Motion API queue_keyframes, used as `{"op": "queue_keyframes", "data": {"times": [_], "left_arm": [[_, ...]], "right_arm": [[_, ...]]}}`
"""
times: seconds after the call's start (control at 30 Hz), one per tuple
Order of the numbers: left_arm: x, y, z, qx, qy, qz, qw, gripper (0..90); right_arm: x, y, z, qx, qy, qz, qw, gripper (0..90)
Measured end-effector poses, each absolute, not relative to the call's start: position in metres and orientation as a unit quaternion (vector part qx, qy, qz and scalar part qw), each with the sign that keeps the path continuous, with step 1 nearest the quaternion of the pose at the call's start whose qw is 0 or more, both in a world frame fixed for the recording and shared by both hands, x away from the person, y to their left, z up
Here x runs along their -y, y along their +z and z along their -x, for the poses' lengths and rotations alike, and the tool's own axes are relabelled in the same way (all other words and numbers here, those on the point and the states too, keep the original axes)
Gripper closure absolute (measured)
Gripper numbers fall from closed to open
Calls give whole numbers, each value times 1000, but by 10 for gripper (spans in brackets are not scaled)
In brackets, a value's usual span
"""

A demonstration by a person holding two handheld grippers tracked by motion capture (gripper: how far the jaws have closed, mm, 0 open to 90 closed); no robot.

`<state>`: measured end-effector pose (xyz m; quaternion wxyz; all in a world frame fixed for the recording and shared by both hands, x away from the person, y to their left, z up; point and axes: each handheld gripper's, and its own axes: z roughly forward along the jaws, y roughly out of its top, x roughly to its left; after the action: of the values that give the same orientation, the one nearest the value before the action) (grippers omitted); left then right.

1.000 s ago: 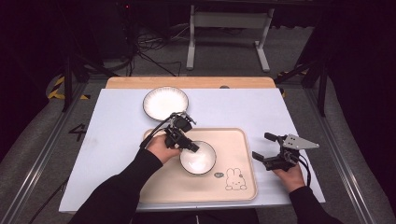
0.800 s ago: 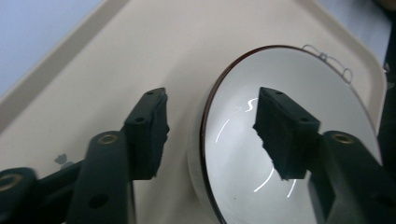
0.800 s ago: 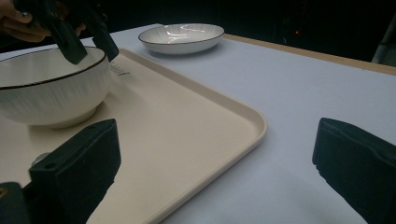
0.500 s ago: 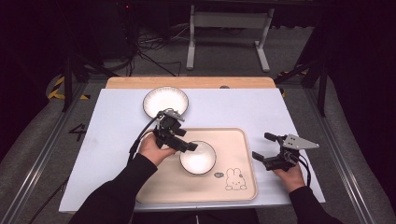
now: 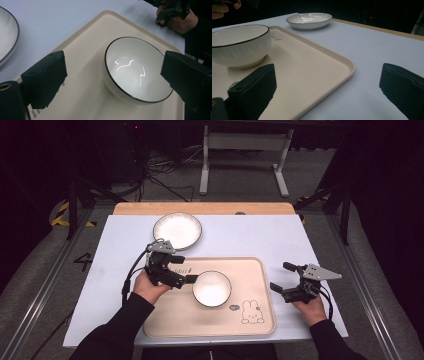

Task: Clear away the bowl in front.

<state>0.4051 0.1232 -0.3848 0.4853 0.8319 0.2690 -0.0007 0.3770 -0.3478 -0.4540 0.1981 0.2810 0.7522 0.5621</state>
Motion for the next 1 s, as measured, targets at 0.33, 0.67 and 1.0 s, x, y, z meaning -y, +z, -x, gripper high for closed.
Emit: {"op": "queue_keyframes", "data": {"times": [0.33,0.67,1.0], "left_arm": [[-158,-391,-387,-271,34,-799,535,75],[-184,-407,-377,-279,68,-781,554,71],[-218,-433,-367,-322,98,-748,573,37]], "right_arm": [[348,-454,-377,-752,562,-281,198,16],[348,-454,-377,-752,563,-281,198,16],[348,-454,-377,-751,564,-281,198,16]]}}
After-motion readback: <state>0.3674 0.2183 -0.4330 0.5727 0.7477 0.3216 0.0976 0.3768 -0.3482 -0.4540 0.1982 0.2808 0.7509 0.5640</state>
